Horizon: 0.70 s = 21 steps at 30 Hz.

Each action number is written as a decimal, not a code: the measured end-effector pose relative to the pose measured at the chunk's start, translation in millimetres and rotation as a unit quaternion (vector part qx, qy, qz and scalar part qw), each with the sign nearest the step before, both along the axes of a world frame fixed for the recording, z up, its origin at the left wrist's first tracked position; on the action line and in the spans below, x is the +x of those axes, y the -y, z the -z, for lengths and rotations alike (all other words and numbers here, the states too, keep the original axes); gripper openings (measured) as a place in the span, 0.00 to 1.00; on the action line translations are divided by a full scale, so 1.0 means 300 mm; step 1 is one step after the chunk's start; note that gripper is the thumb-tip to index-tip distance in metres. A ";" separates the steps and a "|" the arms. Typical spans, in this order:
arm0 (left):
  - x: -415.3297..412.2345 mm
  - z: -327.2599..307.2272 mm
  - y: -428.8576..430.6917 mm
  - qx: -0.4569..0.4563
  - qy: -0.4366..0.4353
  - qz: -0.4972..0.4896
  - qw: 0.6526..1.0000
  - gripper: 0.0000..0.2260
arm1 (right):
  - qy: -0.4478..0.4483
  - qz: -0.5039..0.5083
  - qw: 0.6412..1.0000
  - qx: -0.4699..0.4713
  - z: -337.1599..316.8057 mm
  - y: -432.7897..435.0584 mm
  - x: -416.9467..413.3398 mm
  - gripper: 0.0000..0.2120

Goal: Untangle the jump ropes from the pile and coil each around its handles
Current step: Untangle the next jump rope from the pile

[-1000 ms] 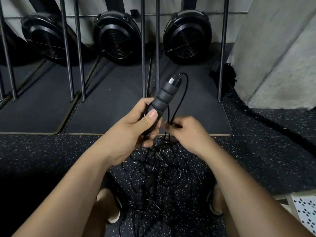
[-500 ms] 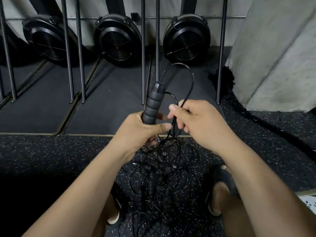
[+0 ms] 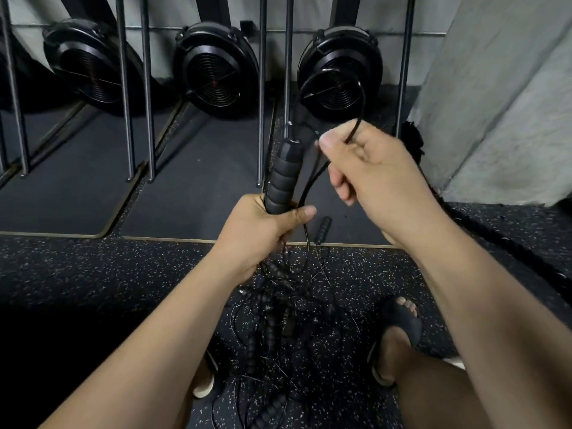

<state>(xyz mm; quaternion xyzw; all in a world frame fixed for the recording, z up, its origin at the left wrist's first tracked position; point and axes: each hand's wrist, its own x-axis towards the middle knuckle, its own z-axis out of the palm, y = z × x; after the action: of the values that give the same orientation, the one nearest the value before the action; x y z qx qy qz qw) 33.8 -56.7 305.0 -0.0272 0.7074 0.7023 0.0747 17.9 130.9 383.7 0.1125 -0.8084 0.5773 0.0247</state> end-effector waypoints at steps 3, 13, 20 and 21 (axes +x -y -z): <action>-0.005 -0.023 0.018 0.029 -0.009 0.007 1.000 0.11 | 0.057 -0.043 0.994 0.084 0.063 -0.012 -0.008 0.18; -0.014 -0.024 0.036 0.104 0.000 0.000 0.995 0.12 | 0.181 -0.186 0.958 0.125 0.170 0.020 0.019 0.10; -0.025 -0.038 0.058 0.121 0.013 -0.056 0.991 0.15 | 0.088 0.090 0.983 0.133 0.185 -0.060 -0.083 0.05; -0.025 -0.037 0.063 0.117 0.015 -0.059 0.991 0.14 | 0.085 0.126 0.978 0.141 0.196 -0.076 -0.095 0.06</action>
<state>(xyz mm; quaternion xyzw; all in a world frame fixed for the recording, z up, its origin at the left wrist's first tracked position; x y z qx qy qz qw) 26.2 -75.5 316.1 -0.0704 0.6164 0.7829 0.0465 -10.5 153.7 325.0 -0.0371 -0.8883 0.4575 0.0123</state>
